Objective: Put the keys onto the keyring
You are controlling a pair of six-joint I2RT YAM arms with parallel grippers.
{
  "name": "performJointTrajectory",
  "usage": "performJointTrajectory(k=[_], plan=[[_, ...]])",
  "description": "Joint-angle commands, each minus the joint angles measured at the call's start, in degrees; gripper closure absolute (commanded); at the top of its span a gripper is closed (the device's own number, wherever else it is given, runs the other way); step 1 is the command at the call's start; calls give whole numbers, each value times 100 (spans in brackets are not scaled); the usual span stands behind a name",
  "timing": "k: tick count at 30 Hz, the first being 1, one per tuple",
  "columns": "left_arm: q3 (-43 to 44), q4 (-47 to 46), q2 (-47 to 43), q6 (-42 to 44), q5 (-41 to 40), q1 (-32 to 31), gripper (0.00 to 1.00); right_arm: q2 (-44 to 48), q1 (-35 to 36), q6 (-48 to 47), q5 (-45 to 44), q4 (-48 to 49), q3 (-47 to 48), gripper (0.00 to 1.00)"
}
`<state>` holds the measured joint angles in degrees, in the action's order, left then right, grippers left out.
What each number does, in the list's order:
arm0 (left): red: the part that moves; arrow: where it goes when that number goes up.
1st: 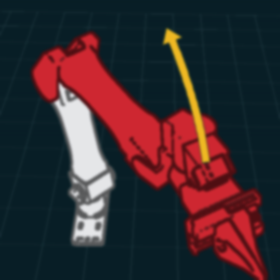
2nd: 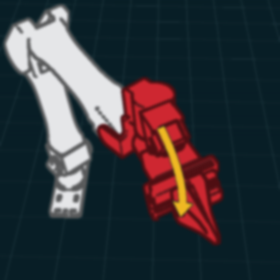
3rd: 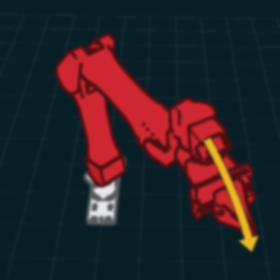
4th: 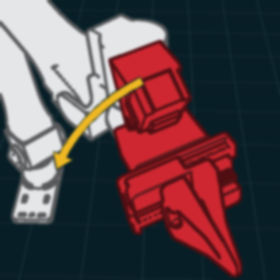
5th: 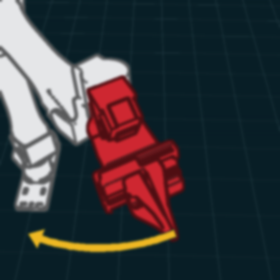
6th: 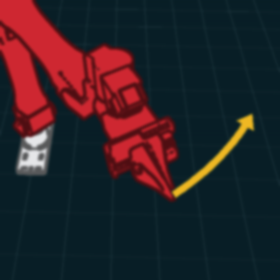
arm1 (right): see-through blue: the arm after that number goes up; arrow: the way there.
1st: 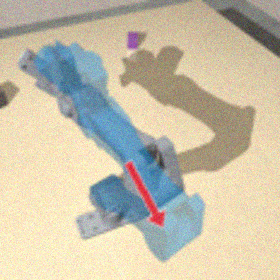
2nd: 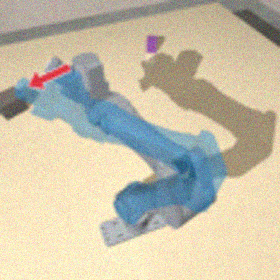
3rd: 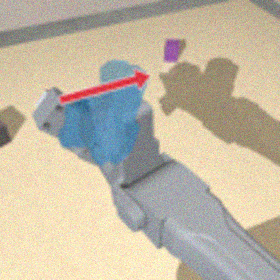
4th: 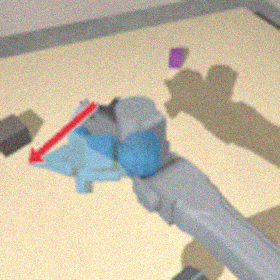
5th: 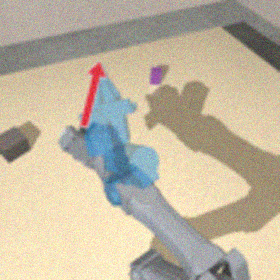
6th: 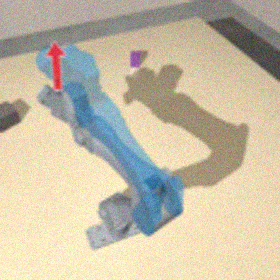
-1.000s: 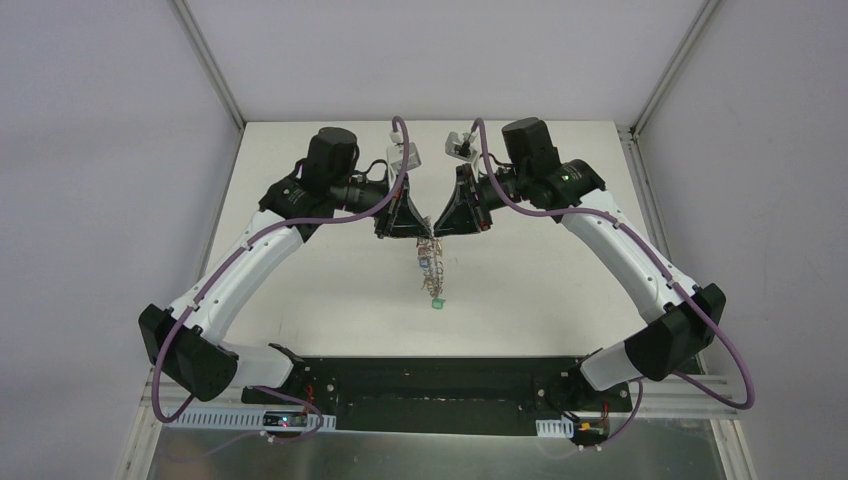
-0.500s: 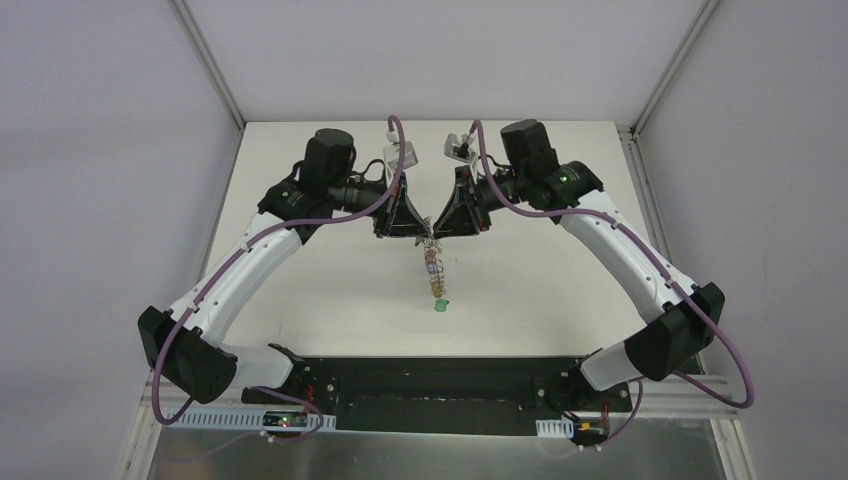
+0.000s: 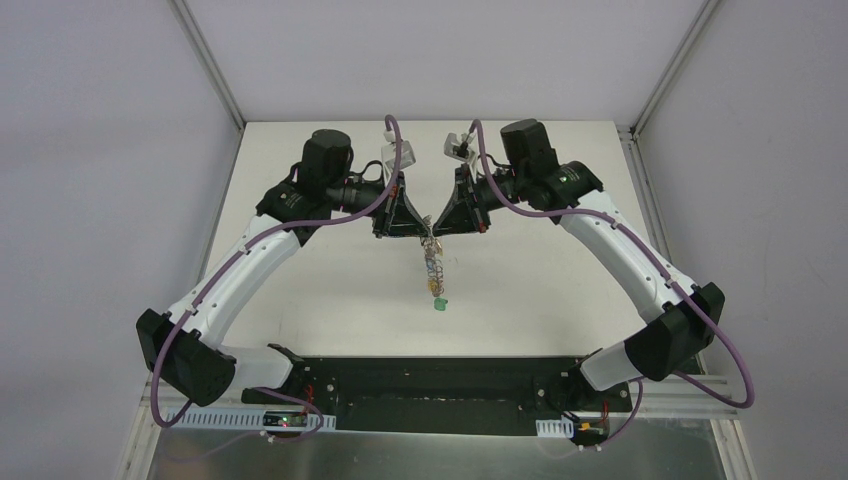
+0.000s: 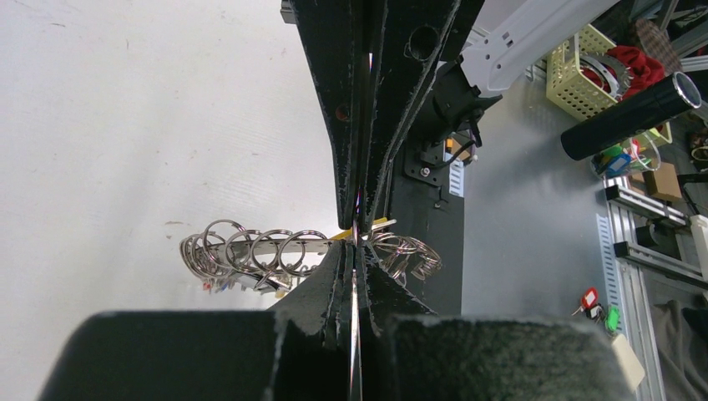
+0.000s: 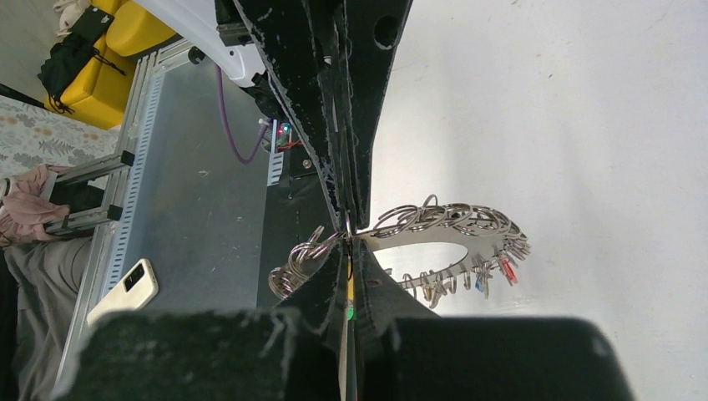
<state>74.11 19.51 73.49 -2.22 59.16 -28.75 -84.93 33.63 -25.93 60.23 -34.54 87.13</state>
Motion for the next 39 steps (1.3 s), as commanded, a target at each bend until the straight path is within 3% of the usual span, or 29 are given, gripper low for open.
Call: performJointTrajectory(k=[1,4,8,19,26,39], plan=[[159,50,-174,412,50,70,97,128,38,-46,-296,-97,234,100],[347,341,-106,628,-71,72,80,110,102,-214,-660,-333,350,100],[554,396,-7,671,-108,67,66,10,199,-388,-859,-712,547,100],[566,312,190,881,-172,-42,55,-22,223,-299,-568,-673,558,100],[586,264,310,1016,-186,-161,54,-83,223,-298,-407,-683,550,100],[409,328,322,1097,55,-227,74,-84,223,-238,-476,-617,513,100]])
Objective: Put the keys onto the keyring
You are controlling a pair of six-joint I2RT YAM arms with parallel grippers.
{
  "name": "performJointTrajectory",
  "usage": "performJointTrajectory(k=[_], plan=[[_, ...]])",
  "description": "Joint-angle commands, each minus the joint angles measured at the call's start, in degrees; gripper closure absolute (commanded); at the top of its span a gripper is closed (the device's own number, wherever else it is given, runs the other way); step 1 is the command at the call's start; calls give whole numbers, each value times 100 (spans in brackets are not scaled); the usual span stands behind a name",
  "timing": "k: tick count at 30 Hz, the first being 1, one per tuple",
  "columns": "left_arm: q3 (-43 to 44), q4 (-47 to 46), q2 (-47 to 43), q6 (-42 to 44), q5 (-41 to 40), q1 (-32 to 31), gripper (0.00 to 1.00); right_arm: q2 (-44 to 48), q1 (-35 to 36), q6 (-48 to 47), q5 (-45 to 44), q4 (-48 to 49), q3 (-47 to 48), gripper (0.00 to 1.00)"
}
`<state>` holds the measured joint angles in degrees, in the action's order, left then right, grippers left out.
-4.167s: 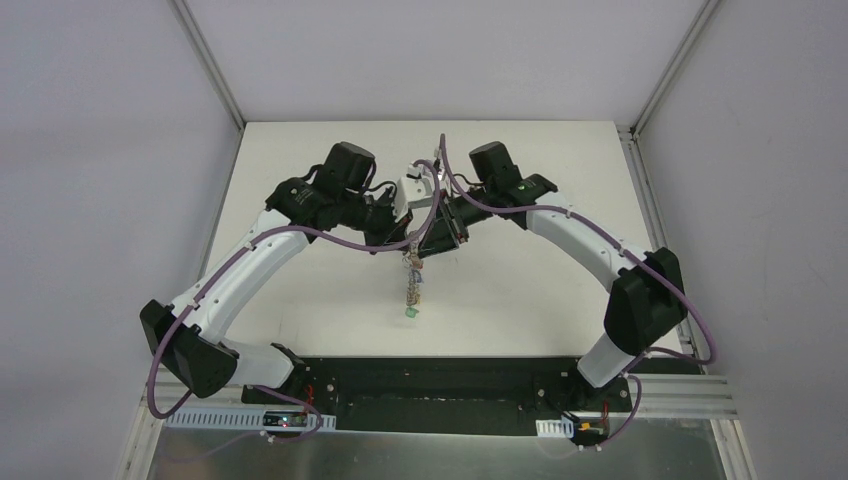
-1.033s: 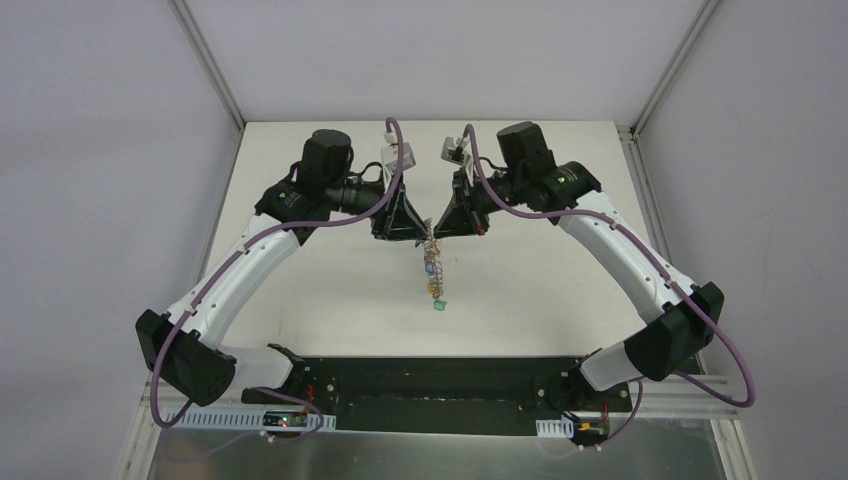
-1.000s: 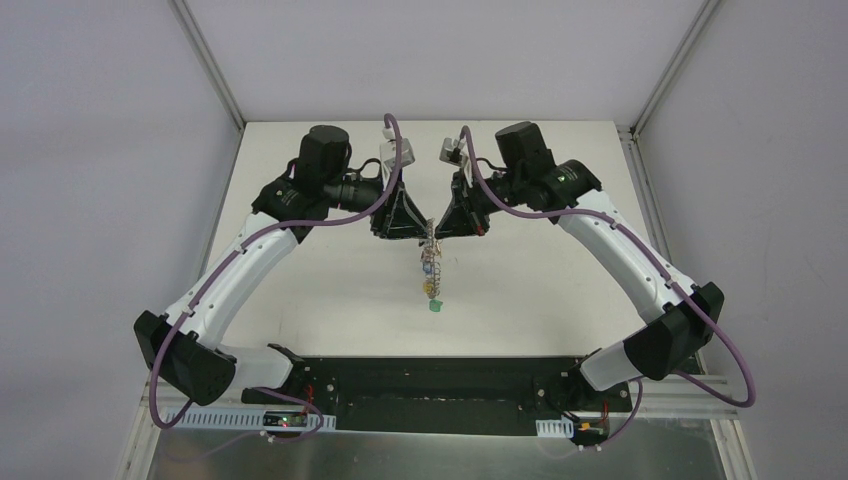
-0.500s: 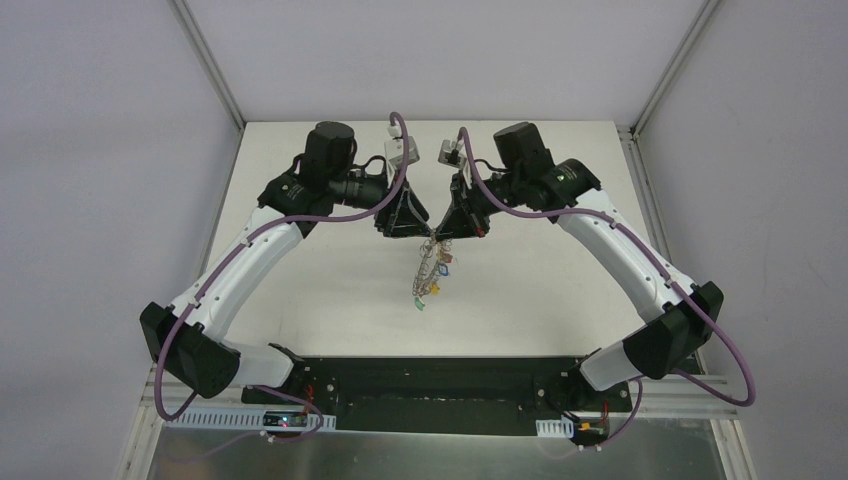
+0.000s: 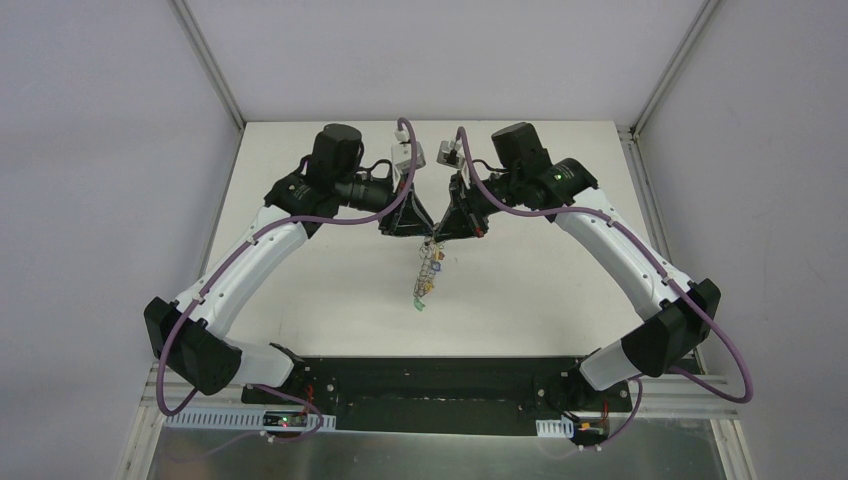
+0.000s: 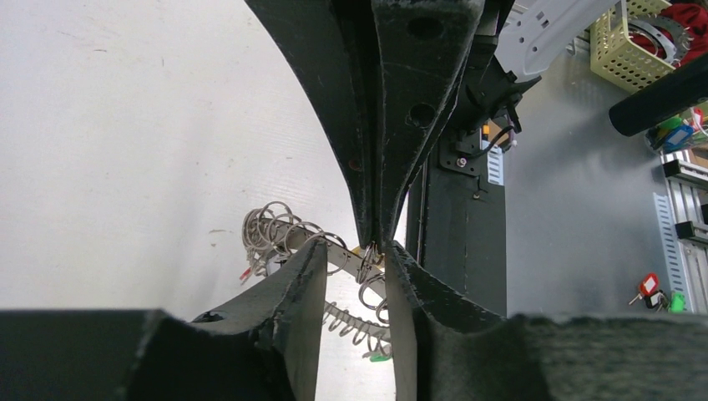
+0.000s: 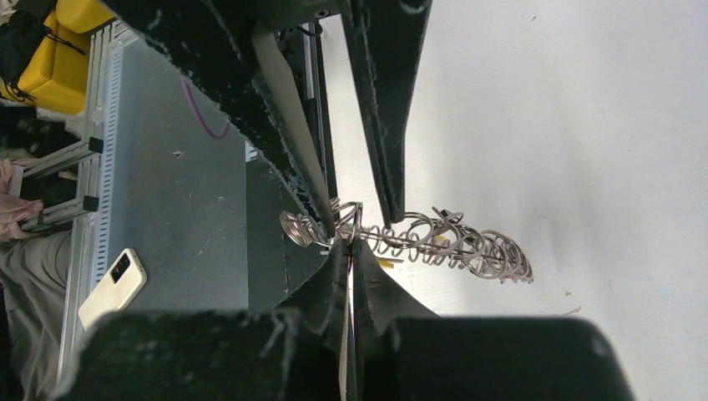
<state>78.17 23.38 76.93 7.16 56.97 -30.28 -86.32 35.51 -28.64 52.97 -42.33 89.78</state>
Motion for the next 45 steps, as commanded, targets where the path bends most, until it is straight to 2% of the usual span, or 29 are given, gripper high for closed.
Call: performJointTrajectory(k=[1,5,12,36,40,45], plan=[[5,-39,-27,169,281,-86,74,54,28,41,241,168,250,100],[-3,32,-15,228,296,-126,75,54,28,52,224,171,261,100],[-4,123,-10,299,300,-145,85,35,19,61,197,167,260,100],[-38,402,-20,437,340,-145,94,62,-114,78,205,191,222,100],[-24,413,14,406,362,-145,100,49,-114,87,214,195,233,100],[40,371,70,309,357,-145,100,43,-122,132,226,238,220,100]])
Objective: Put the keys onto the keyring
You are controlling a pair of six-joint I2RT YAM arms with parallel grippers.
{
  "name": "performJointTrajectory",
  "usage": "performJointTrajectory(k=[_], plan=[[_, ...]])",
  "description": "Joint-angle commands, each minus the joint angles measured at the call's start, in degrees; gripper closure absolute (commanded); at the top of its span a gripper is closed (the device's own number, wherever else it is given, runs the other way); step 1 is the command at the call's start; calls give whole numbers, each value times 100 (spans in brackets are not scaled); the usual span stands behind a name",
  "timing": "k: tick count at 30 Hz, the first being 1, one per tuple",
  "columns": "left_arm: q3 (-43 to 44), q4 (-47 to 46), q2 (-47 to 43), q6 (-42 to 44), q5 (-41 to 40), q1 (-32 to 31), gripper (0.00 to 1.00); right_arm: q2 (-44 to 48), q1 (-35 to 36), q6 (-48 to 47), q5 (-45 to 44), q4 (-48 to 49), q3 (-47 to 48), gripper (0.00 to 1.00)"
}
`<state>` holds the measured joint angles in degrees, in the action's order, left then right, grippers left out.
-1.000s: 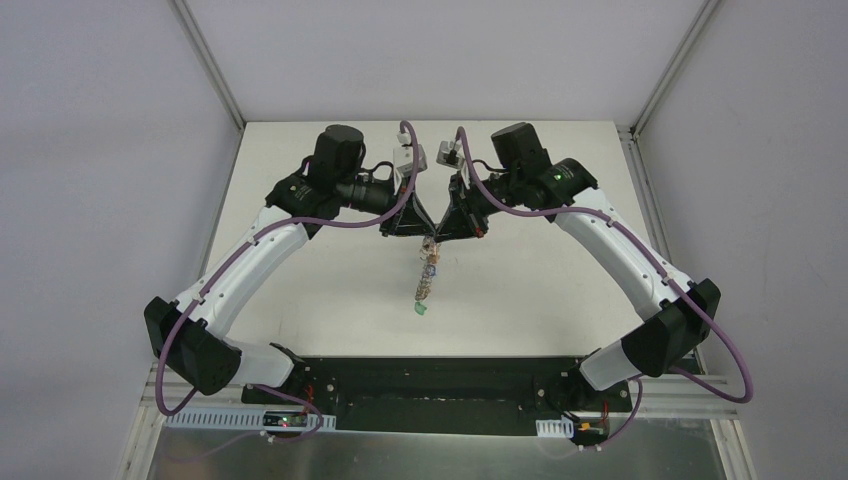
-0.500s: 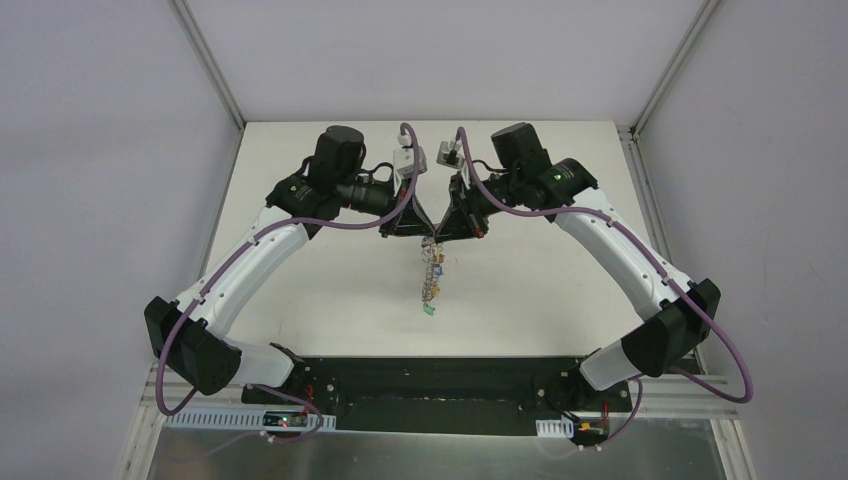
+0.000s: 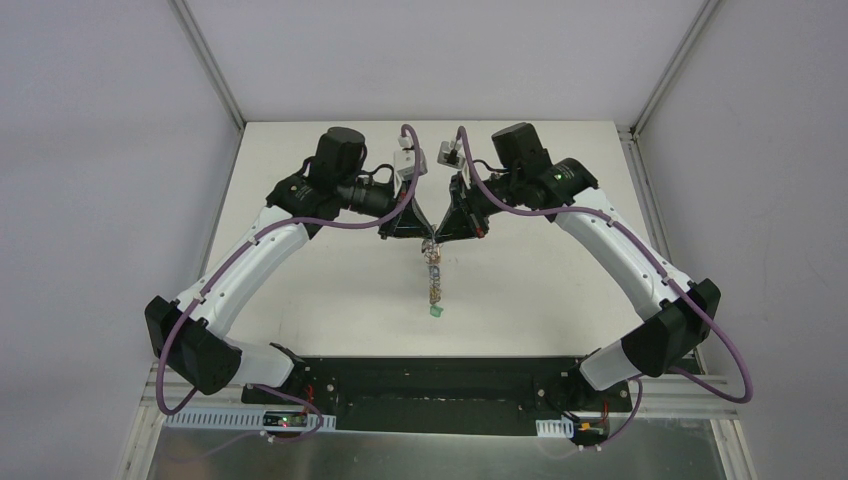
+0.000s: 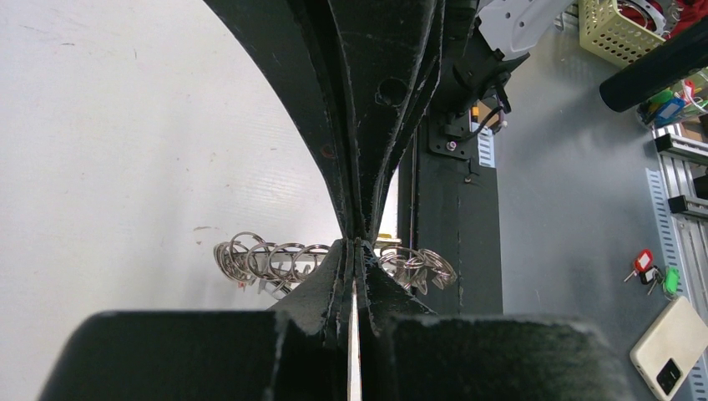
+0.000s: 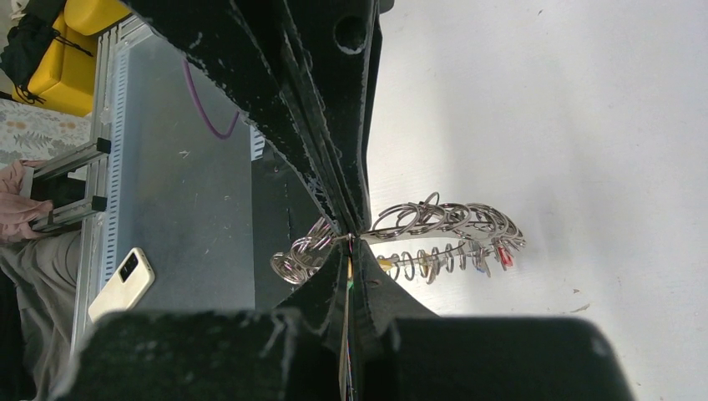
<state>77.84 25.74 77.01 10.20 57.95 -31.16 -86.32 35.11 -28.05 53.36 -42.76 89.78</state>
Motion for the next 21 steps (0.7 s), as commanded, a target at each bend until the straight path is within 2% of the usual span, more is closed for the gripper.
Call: performJointTrajectory(k=[1,4,6,10,13,21], plan=[[80,82,61,-49,246,-57,100,46,-88,91,179,299,217,100],[89,-122,-1,-241,184,-38,100,96,-164,152,187,360,167,98],[79,-345,-55,-426,177,-4,100,195,-260,263,237,520,33,82],[-31,-1111,-131,-1099,247,104,100,443,-530,632,514,986,-317,66],[-147,-1595,-140,-1622,357,142,100,538,-754,910,745,1277,-483,61],[-510,-2638,-160,-2510,432,167,100,664,-988,1243,1454,1698,-707,59]])
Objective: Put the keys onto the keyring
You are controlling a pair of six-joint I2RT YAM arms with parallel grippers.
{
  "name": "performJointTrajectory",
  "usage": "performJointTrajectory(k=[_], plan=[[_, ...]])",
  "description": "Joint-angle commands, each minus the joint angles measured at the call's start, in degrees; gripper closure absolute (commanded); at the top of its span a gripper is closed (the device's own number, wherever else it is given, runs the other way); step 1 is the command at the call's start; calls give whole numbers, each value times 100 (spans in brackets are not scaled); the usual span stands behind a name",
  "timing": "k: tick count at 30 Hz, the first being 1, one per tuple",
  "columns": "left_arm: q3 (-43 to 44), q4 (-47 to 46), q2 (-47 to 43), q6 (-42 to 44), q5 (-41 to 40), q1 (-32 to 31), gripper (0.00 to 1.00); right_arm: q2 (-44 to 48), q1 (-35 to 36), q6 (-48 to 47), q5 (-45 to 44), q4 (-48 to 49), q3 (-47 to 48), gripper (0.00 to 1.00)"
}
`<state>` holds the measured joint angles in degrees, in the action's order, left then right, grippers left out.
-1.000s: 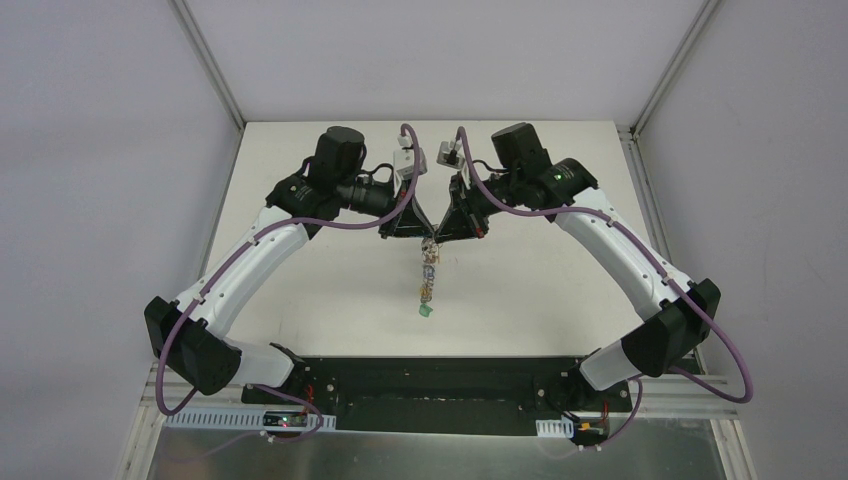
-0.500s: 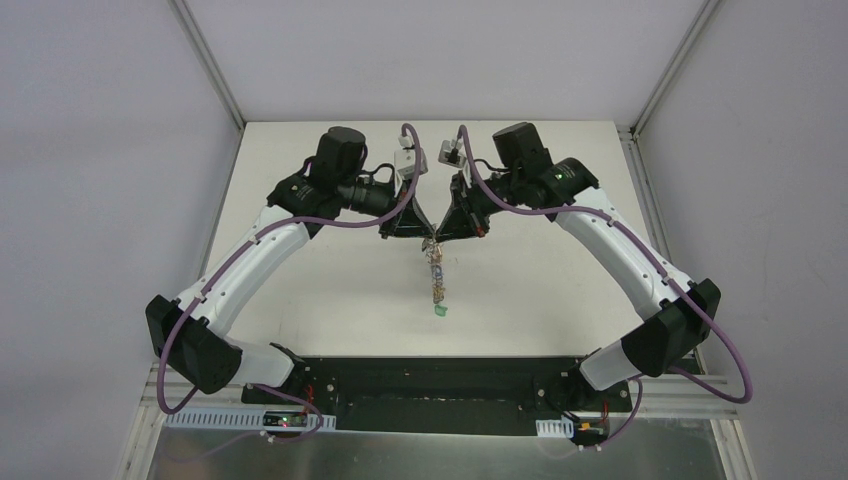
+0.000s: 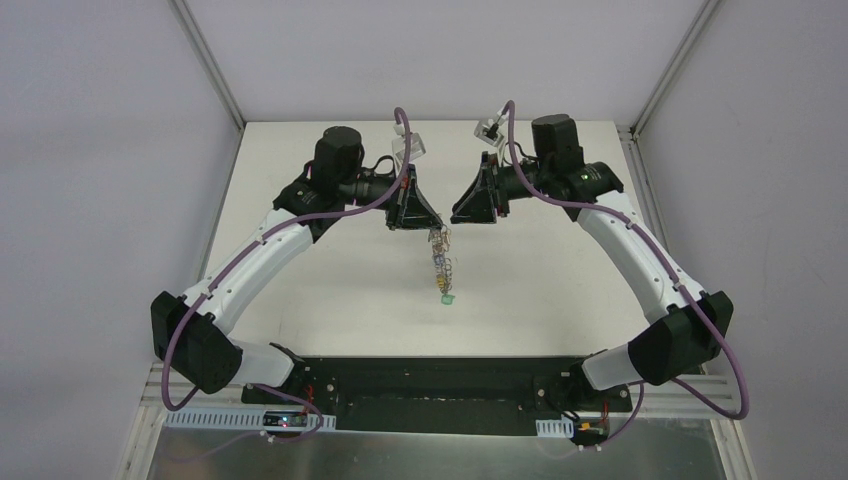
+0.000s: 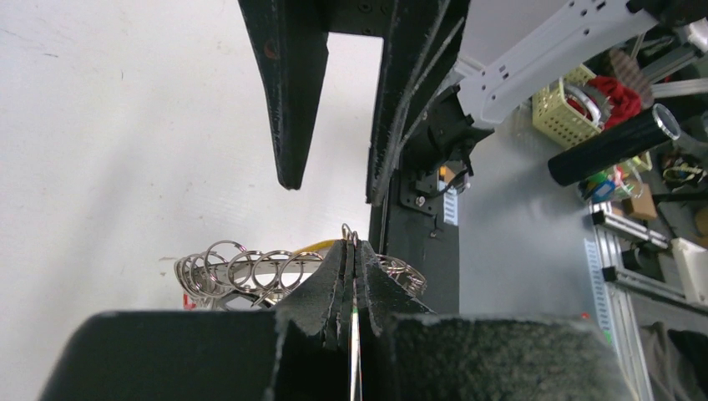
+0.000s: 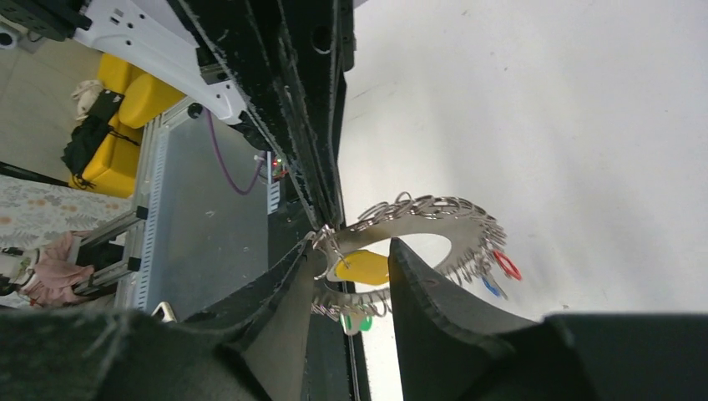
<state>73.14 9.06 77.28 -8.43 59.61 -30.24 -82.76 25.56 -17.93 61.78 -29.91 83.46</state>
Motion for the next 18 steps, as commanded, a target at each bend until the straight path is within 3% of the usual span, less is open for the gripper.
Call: performJointTrajectory(k=[1,6,10,18], plan=[[-83,-1174,-187,-768,262,77,100,318,-31,234,641,442,-116,59],[-368,-2208,-144,-1639,257,123,100,365,-28,242,634,593,-319,57],[-414,-2300,-149,-1724,261,132,100,365,-33,264,645,652,-326,58],[-479,-2303,-173,-1715,252,140,100,275,35,435,720,825,-352,77]])
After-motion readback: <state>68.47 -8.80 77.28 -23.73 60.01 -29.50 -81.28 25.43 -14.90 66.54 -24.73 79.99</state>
